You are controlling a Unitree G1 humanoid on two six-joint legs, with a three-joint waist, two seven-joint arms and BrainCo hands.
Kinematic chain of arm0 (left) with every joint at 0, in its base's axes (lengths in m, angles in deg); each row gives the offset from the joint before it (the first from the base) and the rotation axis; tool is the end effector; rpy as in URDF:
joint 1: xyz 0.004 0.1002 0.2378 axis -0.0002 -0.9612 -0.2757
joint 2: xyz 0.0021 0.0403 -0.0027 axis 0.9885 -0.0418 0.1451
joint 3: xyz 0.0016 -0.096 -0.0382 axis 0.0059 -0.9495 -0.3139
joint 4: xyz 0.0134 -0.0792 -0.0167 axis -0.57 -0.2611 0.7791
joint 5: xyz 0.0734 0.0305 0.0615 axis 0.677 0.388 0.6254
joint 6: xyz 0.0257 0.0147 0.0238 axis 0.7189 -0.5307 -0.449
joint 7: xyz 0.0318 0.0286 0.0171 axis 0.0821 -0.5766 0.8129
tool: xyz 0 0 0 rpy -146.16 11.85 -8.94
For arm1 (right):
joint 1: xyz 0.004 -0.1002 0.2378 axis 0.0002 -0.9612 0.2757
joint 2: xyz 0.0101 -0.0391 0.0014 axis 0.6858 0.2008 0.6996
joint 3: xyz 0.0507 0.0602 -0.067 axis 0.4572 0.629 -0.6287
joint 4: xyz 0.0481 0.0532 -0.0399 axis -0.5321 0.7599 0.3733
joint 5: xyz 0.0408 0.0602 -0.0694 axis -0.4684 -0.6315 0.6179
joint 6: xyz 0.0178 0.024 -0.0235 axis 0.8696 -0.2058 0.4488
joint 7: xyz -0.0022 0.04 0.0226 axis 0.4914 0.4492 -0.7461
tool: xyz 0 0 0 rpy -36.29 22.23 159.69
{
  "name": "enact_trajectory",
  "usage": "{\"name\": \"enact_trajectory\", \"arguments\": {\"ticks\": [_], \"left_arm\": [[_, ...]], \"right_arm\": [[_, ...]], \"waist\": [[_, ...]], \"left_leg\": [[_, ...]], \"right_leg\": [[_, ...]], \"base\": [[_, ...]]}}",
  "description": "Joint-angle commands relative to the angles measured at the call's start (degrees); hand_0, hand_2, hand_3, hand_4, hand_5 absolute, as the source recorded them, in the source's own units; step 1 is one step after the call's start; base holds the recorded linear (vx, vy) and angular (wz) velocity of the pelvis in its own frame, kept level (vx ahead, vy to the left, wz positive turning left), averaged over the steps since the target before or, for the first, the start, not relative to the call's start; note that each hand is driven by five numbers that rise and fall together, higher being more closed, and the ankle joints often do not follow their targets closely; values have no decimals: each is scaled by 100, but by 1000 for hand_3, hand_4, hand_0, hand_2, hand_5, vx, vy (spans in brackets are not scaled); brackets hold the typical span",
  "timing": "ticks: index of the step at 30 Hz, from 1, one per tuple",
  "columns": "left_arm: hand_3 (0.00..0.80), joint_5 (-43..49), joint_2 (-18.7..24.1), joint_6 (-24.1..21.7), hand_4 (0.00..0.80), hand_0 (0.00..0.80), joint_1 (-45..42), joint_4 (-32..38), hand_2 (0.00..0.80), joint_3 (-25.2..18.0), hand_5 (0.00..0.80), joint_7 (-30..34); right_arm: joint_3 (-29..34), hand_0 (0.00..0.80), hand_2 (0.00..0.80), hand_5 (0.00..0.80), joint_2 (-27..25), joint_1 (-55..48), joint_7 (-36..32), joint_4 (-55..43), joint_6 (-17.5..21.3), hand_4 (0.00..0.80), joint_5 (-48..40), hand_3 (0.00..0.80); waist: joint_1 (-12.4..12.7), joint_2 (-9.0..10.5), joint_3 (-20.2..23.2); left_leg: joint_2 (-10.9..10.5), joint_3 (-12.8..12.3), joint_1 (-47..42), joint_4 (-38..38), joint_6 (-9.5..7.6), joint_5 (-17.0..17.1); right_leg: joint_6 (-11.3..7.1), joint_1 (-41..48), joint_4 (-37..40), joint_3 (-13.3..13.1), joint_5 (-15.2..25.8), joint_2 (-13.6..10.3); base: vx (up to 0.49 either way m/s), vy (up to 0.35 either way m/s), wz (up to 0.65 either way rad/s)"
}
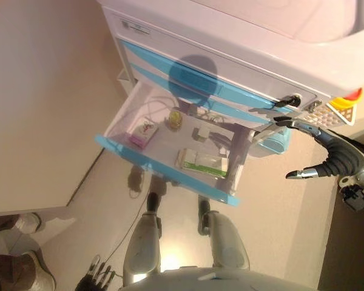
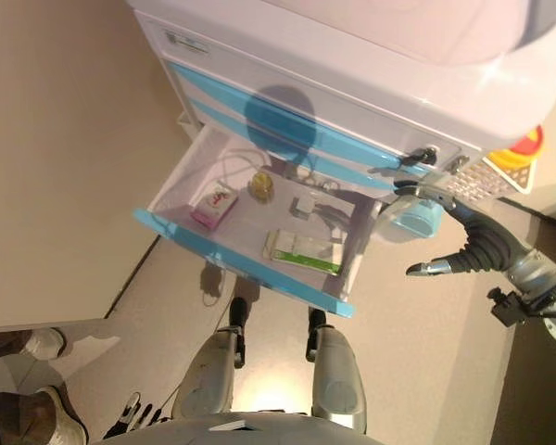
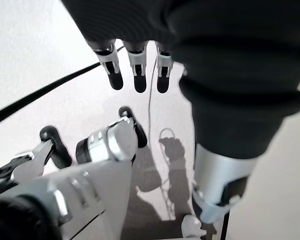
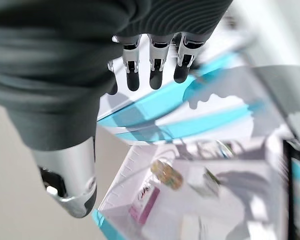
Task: Open the drawer and pick up the medicine
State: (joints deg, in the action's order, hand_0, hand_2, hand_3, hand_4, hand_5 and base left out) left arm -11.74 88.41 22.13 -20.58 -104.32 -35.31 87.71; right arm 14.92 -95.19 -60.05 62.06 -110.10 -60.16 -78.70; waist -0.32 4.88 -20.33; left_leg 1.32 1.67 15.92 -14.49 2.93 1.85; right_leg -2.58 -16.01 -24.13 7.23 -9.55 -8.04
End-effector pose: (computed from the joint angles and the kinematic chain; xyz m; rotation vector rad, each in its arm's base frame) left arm -0.0075 0.2625 -0.1108 -0.9669 0.8174 0.6446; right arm 0.1621 -0.2853 0.1987 -0.9114 -0.3811 0.4602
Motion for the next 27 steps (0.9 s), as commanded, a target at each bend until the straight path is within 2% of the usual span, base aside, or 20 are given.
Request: {"name": "enact_trajectory", "arguments": {"ticks": [1, 4, 6, 12, 20, 23, 27], "left_arm": [[0, 252, 80, -77, 0, 0, -117, 225, 0, 66, 0, -116], [0, 354, 112, -105, 0, 0, -46, 255, 0, 171, 0, -237], [0, 419, 136, -122, 0, 0, 9, 291, 0, 196, 0, -303], [0, 723, 330, -194, 0, 0, 185, 650, 0, 506, 0, -651], [0, 772, 483, -117, 0, 0, 332, 837, 0, 679, 0, -831], [0, 788, 504, -76, 0, 0, 372, 960, 0, 722, 0, -901], [0, 899, 521, -94, 0, 0, 399, 1161, 0, 831, 0, -1030]], "right_arm": [[-61, 0, 0, 0, -178, 568, 138, -229, -62, 0, 145, 0], [-432, 0, 0, 0, -238, 1203, 62, -239, -498, 0, 193, 0], [-666, 0, 0, 0, -224, 1488, 35, -209, -576, 0, 314, 0], [-1716, 0, 0, 0, -159, 2658, -23, 250, -1180, 0, 731, 0], [-3049, 0, 0, 0, 149, 3837, 190, 1729, -1098, 0, 819, 0], [-3336, 0, 0, 0, 373, 4039, 499, 2219, -978, 0, 1384, 0], [-3766, 0, 0, 0, 433, 4287, 664, 2792, -1051, 0, 1925, 0]], "waist": [[157, 111, 2], [265, 93, -16], [301, 85, -39], [513, 37, -177], [757, -39, -324], [813, -105, -351], [882, -182, -400]], "left_leg": [[-220, -208, -68, -243, -126, -677], [-205, -189, -139, -201, -140, -682], [-198, -178, -157, -193, -143, -685], [-206, -155, -91, -257, -185, -677], [-247, -126, 90, -433, -226, -692], [-282, -105, 152, -501, -227, -708], [-311, -92, 225, -531, -241, -696]], "right_leg": [[-294, 433, 935, -12, 567, 88], [-317, 560, 1059, 5, 619, 60], [-336, 598, 1090, 17, 635, 48], [-391, 632, 1173, 63, 744, -11], [-378, 617, 1177, 136, 790, -71], [-379, 577, 1140, 142, 790, -96], [-376, 538, 1136, 151, 799, -123]], "base": [[45, 3, 15], [30, 2, 11], [0, 3, 2], [-25, -3, 10], [-33, -6, 9], [-22, 22, 11], [-38, 19, 10]]}}
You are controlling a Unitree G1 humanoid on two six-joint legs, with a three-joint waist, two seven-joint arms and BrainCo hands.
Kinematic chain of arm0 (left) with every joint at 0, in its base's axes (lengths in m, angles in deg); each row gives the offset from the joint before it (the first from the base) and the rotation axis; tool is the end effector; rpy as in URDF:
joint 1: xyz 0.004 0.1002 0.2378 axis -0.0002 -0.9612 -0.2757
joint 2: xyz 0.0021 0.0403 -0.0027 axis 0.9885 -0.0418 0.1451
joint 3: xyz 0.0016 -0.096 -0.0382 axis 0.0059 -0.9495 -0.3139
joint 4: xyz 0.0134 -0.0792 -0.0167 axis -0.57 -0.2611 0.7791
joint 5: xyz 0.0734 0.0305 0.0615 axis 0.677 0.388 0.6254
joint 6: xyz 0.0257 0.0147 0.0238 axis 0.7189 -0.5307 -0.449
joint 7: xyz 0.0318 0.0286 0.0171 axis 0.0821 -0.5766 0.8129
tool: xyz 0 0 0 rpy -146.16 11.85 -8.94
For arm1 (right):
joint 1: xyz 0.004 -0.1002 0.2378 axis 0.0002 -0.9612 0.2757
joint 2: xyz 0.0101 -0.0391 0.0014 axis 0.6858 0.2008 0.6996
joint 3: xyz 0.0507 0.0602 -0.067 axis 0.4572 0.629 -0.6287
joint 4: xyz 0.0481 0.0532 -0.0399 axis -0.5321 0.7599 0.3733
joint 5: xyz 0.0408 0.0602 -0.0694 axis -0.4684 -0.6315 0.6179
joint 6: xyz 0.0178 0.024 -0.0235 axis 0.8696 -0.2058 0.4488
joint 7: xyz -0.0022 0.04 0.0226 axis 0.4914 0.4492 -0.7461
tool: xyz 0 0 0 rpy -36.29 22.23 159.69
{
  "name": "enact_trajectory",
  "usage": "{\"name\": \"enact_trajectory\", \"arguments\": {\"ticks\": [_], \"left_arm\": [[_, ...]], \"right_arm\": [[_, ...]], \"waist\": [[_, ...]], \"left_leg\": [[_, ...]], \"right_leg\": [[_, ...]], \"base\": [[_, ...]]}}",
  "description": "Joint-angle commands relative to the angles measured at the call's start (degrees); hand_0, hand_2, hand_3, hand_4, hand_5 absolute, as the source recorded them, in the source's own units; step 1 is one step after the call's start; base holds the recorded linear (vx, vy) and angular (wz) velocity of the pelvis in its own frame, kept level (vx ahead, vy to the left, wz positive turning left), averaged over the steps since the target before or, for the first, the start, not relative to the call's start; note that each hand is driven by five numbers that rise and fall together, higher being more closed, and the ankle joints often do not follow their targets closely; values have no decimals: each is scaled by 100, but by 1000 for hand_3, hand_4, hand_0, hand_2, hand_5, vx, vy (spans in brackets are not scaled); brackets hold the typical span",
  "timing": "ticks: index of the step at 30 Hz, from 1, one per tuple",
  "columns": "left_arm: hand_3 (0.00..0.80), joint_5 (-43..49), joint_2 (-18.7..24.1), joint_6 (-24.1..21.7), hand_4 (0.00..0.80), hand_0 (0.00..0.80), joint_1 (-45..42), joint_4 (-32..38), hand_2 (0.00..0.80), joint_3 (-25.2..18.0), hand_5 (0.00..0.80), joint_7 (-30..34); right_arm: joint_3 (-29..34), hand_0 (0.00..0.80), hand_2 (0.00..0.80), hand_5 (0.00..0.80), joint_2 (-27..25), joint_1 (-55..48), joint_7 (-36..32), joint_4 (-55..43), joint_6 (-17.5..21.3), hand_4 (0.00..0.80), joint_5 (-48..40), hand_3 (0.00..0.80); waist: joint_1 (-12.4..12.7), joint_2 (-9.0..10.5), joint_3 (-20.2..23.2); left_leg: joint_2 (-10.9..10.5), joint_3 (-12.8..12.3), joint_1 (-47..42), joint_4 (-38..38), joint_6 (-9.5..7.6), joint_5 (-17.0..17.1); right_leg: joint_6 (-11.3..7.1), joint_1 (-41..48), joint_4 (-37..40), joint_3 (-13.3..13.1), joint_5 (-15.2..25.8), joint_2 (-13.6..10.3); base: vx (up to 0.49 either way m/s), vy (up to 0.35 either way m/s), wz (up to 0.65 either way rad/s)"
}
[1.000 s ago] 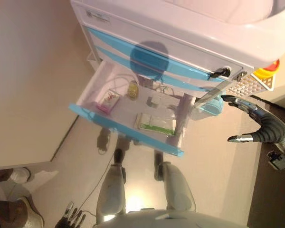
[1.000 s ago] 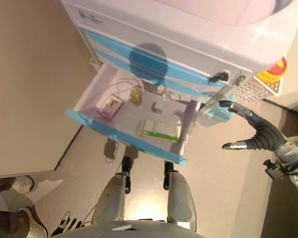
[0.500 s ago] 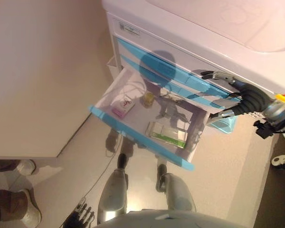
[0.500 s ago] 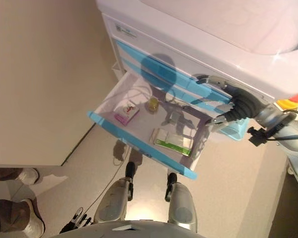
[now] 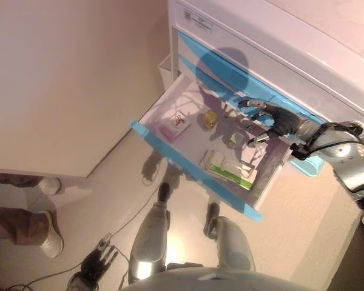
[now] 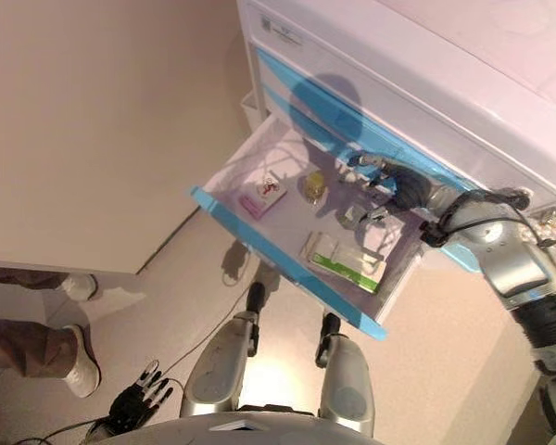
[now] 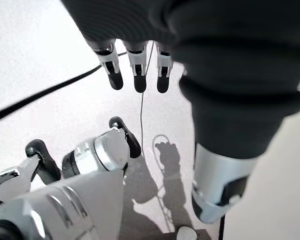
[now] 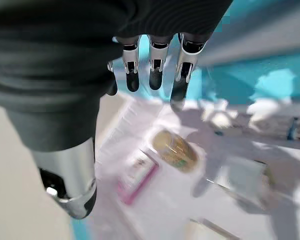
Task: Open the drawer and pick up the medicine
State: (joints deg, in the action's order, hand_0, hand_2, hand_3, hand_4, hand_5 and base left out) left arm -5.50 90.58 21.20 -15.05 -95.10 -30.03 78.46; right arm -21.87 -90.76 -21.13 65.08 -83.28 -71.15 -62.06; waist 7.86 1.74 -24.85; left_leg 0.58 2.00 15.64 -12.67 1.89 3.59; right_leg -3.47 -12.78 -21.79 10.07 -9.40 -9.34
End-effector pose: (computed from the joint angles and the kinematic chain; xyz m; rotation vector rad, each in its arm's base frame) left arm 0.0587 0.2691 -0.0995 -0.7532 0.8016 0.4945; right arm 0.2640 -0.2519 0.1688 -1.0796 -0.1374 0.4766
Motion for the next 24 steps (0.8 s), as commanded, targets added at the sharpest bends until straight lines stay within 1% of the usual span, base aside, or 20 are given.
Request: {"name": "enact_trajectory", "arguments": {"ticks": [1, 5, 7, 11, 14, 19, 24], "left_arm": [[0, 284, 306, 0, 0, 0, -148, 286, 0, 331, 0, -117], [0, 279, 294, -12, 0, 0, -142, 321, 0, 373, 0, -121], [0, 271, 298, 23, 0, 0, -134, 351, 0, 373, 0, -148], [0, 280, 290, 46, 0, 0, -120, 406, 0, 371, 0, -140], [0, 274, 279, 43, 0, 0, -128, 496, 0, 391, 0, -125], [0, 227, 258, 62, 0, 0, -101, 635, 0, 456, 0, -203], [0, 217, 229, 96, 0, 0, -30, 740, 0, 533, 0, -312]], "right_arm": [[-182, 0, 0, 0, 19, 438, 407, 289, 95, 0, 363, 0], [-404, 0, 0, 0, 88, 522, 376, 629, 195, 0, 467, 0], [-487, 0, 0, 0, 125, 534, 322, 667, 181, 0, 511, 0], [-592, 0, 0, 0, 145, 552, 503, 723, 177, 0, 878, 0], [-657, 0, 0, 0, 138, 560, 832, 790, 18, 0, 1484, 0], [-745, 0, 0, 0, 155, 565, 1221, 969, -289, 0, 2123, 0], [-903, 0, 0, 0, 320, 727, 1583, 1281, -445, 0, 2771, 0]], "waist": [[82, 115, 35], [116, 66, -26], [123, 54, -50], [124, 39, -83], [124, 32, -108], [130, 25, -140], [158, 0, -174]], "left_leg": [[-244, -121, 281, -722, -140, -867], [-267, -90, 357, -768, -139, -867], [-275, -84, 363, -759, -142, -866], [-286, -95, 389, -757, -146, -856], [-288, -112, 440, -773, -150, -860], [-295, -121, 464, -754, -156, -858], [-304, -103, 510, -770, -168, -869]], "right_leg": [[-279, 202, 902, -133, 781, 4], [-257, 140, 863, -117, 774, -12], [-257, 117, 854, -119, 772, -11], [-254, 58, 827, -129, 775, -13], [-258, -7, 811, -135, 785, -17], [-270, -37, 830, -127, 804, -15], [-266, -99, 811, -125, 809, -17]], "base": [[-48, 10, 5], [-38, 13, 5], [-29, 10, 8], [-22, 10, 4], [-40, 14, 0], [-7, 4, 0], [0, 0, 0]]}}
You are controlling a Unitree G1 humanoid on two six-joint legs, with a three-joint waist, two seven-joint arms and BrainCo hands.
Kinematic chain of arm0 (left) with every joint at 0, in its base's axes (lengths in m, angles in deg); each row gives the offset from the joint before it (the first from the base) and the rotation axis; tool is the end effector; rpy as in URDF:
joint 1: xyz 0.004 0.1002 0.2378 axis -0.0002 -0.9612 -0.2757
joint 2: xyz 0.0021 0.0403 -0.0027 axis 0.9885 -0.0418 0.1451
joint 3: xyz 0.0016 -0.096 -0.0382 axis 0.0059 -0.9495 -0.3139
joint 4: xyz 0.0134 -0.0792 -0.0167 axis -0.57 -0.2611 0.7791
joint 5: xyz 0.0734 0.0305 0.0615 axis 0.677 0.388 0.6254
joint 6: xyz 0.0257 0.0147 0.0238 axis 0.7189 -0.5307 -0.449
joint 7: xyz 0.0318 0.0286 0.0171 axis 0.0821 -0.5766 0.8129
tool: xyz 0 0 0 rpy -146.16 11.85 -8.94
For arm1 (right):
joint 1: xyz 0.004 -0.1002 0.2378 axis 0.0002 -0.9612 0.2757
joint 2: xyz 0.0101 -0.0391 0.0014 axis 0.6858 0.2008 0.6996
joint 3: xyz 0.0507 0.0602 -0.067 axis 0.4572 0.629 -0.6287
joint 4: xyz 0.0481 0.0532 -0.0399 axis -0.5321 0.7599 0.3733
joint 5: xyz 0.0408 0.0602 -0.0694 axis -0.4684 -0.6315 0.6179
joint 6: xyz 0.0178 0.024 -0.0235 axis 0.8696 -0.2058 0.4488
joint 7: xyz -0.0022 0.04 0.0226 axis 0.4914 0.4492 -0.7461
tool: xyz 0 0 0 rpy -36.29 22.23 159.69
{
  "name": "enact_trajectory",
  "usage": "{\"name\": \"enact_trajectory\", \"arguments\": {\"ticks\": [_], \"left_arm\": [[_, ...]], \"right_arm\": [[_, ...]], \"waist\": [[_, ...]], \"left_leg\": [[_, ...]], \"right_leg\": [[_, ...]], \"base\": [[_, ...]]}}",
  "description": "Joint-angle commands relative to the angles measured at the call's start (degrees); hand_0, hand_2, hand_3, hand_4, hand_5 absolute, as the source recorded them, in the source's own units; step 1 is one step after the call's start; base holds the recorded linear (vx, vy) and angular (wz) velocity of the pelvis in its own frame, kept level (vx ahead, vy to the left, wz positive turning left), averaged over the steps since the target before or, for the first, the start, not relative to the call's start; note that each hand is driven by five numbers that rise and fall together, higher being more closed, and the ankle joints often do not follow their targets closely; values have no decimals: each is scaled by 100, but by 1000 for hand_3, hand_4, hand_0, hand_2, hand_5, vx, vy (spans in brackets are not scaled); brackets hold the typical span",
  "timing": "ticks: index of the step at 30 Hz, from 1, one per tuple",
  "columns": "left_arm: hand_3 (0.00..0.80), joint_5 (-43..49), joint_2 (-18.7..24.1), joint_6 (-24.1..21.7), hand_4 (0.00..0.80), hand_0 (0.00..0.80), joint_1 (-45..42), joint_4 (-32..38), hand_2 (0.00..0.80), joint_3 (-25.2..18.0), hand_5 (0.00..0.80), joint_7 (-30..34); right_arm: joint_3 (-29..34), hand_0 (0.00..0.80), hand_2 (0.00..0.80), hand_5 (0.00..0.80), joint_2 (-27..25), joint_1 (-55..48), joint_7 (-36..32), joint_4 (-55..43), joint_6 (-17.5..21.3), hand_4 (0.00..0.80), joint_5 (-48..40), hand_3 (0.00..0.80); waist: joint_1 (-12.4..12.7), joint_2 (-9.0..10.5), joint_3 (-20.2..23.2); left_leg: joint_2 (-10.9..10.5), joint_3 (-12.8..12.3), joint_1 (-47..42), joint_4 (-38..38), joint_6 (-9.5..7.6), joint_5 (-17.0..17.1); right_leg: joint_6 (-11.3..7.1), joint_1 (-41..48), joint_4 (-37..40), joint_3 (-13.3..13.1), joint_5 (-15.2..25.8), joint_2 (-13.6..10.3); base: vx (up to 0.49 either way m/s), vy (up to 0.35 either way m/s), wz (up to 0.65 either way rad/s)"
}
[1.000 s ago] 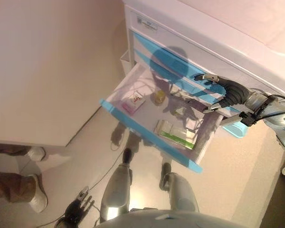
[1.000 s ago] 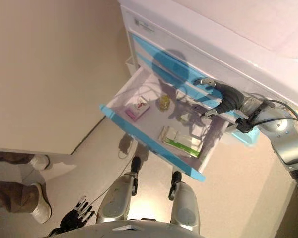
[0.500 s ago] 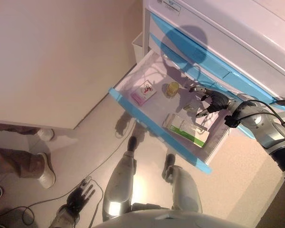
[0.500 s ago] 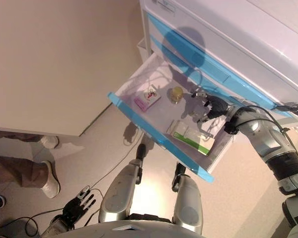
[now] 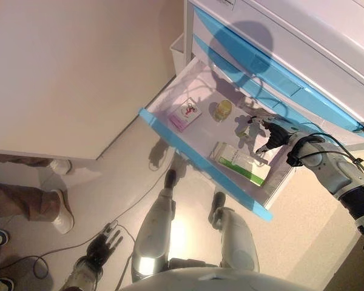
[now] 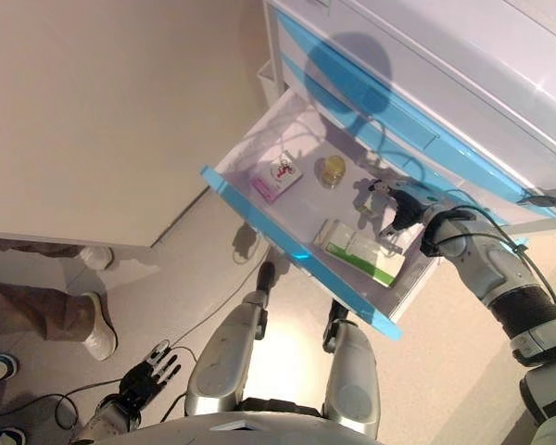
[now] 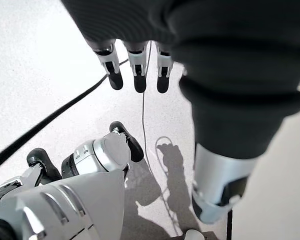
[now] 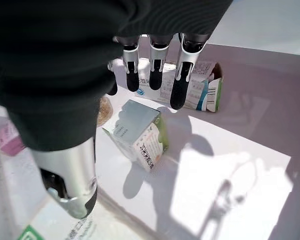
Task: Open the drawer and pick up the medicine
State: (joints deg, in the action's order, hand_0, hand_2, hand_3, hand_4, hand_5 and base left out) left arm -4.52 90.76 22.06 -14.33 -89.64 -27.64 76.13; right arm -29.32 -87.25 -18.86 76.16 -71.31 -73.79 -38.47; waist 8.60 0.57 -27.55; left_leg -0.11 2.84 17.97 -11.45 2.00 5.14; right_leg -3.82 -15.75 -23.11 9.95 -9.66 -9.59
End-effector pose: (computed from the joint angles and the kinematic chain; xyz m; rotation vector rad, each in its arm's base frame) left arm 0.0794 0.2638 -0.0936 -0.7140 0.7797 0.4189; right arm 0.2745 -0.2583 0.1272 -1.4530 -0.0068 0.3107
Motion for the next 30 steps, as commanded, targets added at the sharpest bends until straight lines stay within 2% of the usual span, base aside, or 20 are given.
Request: {"name": "enact_trajectory", "arguments": {"ticks": [1, 10, 16, 27, 29, 30], "left_arm": [[0, 128, 210, 32, 0, 0, -86, 211, 0, 309, 0, -94], [0, 151, 191, 65, 0, 0, 20, 222, 0, 392, 0, -155], [0, 125, 203, 62, 0, 0, 50, 215, 0, 481, 0, -126], [0, 39, 214, 51, 0, 0, 70, 224, 0, 605, 0, -138], [0, 23, 215, 63, 0, 0, 73, 208, 0, 621, 0, -129], [0, 20, 212, 56, 0, 0, 67, 202, 0, 624, 0, -119]], "right_arm": [[-202, 0, 0, 0, 0, 539, 559, 175, -222, 0, 564, 0], [-610, 0, 0, 0, 286, 965, 1137, 931, -420, 0, 1094, 0], [-792, 0, 0, 0, 386, 1217, 1513, 1268, -310, 0, 980, 0], [-1105, 0, 0, 0, 536, 1526, 1417, 1798, -311, 0, 575, 0], [-1130, 433, 433, 433, 586, 1552, 1343, 1867, -322, 433, 508, 433], [-1122, 584, 584, 584, 601, 1534, 1334, 1887, -311, 584, 512, 584]], "waist": [[96, 101, 86], [210, 39, 45], [275, 2, 17], [378, -85, -18], [389, -103, -25], [388, -103, -30]], "left_leg": [[-243, -179, 283, -890, -182, -1026], [-298, -135, 392, -978, -222, -1062], [-334, -82, 436, -988, -242, -1063], [-413, -16, 496, -1015, -273, -1069], [-426, -7, 502, -1012, -278, -1065], [-430, -5, 501, -1009, -281, -1065]], "right_leg": [[-229, 192, 946, -109, 835, 4], [-208, 84, 880, -85, 827, -26], [-210, 10, 837, -68, 838, -29], [-195, -103, 736, -44, 816, -61], [-192, -127, 713, -41, 813, -64], [-193, -131, 711, -43, 815, -64]], "base": [[0, 0, 0], [0, 7, 2], [3, 10, 5], [3, 12, 3], [0, 0, 0], [0, 0, 0]]}}
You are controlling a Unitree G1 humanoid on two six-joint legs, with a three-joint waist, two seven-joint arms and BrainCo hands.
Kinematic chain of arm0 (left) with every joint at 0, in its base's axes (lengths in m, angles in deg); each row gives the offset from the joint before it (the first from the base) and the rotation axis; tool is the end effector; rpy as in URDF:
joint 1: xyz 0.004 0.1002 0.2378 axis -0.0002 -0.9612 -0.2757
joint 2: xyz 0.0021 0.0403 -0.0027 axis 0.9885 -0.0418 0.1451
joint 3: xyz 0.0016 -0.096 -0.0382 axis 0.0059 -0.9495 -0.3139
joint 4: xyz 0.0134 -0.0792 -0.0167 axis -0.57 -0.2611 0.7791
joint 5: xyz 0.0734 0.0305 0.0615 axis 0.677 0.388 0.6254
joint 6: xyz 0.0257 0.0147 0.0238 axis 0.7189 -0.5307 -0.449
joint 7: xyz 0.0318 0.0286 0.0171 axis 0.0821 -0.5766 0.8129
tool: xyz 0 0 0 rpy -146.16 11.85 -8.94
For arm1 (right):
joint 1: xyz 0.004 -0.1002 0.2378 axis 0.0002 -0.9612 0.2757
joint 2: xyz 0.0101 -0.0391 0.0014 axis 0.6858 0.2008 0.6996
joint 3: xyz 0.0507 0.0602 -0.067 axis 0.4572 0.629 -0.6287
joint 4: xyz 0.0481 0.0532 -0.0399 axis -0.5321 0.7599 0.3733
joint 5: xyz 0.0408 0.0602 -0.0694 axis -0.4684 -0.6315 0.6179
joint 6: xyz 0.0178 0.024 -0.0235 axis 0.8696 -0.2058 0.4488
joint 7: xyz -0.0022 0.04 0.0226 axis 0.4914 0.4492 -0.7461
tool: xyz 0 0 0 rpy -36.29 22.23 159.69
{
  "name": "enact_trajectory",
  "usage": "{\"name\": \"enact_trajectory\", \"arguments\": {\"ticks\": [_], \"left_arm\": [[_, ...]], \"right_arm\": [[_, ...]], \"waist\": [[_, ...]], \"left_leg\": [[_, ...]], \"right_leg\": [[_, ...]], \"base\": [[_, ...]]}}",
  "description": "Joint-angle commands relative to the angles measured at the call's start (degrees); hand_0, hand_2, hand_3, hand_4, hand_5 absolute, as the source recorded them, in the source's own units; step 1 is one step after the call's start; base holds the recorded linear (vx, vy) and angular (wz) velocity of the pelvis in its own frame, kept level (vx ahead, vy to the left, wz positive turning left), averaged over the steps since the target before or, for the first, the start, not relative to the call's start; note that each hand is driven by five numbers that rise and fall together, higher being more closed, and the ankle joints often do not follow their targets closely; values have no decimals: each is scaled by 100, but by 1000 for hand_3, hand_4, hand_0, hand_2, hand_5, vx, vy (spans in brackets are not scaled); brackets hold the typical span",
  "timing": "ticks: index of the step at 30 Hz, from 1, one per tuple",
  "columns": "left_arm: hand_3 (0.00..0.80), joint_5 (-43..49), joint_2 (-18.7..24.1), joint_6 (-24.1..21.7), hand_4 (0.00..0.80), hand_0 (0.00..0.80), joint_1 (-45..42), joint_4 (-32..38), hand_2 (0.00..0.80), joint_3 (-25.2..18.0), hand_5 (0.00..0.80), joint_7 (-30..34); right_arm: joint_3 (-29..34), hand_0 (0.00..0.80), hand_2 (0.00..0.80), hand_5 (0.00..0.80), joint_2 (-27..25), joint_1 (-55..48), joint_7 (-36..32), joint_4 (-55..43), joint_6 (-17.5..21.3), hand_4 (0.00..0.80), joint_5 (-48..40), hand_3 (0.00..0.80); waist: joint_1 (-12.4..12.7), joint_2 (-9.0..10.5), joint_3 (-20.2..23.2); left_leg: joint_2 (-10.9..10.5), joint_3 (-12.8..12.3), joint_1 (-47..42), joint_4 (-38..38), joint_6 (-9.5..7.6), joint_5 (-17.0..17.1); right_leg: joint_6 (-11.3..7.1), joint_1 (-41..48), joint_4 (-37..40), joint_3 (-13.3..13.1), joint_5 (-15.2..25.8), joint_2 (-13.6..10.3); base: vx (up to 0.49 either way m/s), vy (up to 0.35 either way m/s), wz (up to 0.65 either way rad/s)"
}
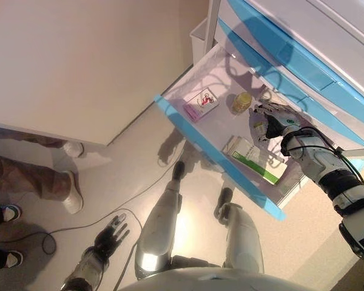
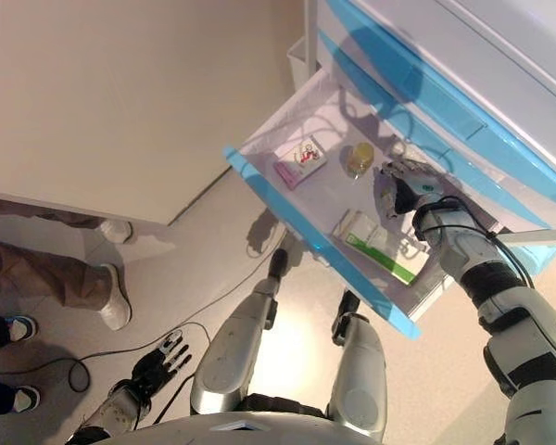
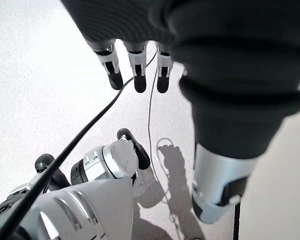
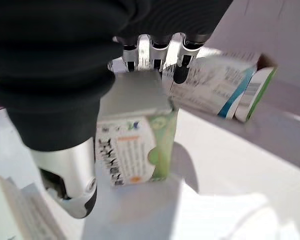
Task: Open the drawer and pick up the medicine
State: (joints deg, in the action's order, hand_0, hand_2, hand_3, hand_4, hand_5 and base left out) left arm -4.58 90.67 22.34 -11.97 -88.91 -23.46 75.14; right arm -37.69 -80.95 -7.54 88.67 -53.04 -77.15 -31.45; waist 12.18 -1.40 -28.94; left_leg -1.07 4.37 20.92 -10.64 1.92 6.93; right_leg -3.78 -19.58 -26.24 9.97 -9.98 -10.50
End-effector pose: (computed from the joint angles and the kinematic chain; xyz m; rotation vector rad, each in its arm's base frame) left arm 0.0962 0.2541 -0.0922 -0.6868 0.7927 0.3446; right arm 0.3050 -0.2558 0.1143 -1.5930 0.0021 0.1041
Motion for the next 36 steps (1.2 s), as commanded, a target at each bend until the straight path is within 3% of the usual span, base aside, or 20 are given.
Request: {"name": "enact_trajectory", "arguments": {"ticks": [1, 2, 3, 9, 21, 27, 36], "left_arm": [[0, 31, 216, 20, 0, 0, -173, 127, 0, 208, 0, -13], [0, 24, 220, 15, 0, 0, -167, 120, 0, 221, 0, 6], [0, 17, 219, 18, 0, 0, -159, 114, 0, 227, 0, 11], [0, -3, 216, -4, 0, 0, -170, 142, 0, 271, 0, 23], [0, -32, 218, -23, 0, 0, -186, 164, 0, 283, 0, 58], [0, -18, 212, -31, 0, 0, -286, 267, 0, 193, 0, 33], [0, 44, 112, -49, 0, 0, -391, 414, 0, 26, 0, -5]], "right_arm": [[-294, 587, 587, 587, -30, 401, 67, 74, 41, 587, -208, 587], [-307, 769, 769, 769, -11, 412, 46, 122, 63, 769, -204, 769], [-317, 800, 800, 800, 5, 413, 42, 139, 51, 800, -183, 800], [-337, 800, 800, 800, 80, 411, -36, 357, -18, 800, -117, 800], [-292, 800, 800, 800, 21, 362, 71, 427, 199, 800, -104, 800], [-178, 800, 800, 800, -91, 179, -123, -381, 461, 800, -212, 800], [213, 800, 800, 800, -457, -106, -677, -2466, 834, 800, -280, 800]], "waist": [[29, 97, 106], [33, 95, 98], [32, 93, 98], [39, 78, 74], [15, 82, 65], [-45, 149, 81], [-188, 259, 149]], "left_leg": [[-333, -158, 208, -1089, -273, -1242], [-335, -157, 210, -1088, -276, -1240], [-341, -156, 213, -1085, -278, -1237], [-332, -163, 207, -1073, -296, -1235], [-340, -149, 159, -992, -312, -1211], [-330, -142, 97, -939, -303, -1203], [-279, -223, -72, -795, -280, -1195]], "right_leg": [[-198, 241, 1015, -48, 850, 27], [-202, 228, 1002, -48, 852, 25], [-202, 217, 994, -52, 850, 28], [-193, 194, 971, -44, 851, 24], [-211, 187, 995, -60, 881, 39], [-244, 230, 1045, -91, 910, 51], [-289, 349, 1169, -186, 938, 98]], "base": [[-3, 6, 3], [-4, 8, 3], [0, 0, 0], [-1, 2, 1], [-1, 0, 0], [0, 0, 0], [-4, -1, -2]]}}
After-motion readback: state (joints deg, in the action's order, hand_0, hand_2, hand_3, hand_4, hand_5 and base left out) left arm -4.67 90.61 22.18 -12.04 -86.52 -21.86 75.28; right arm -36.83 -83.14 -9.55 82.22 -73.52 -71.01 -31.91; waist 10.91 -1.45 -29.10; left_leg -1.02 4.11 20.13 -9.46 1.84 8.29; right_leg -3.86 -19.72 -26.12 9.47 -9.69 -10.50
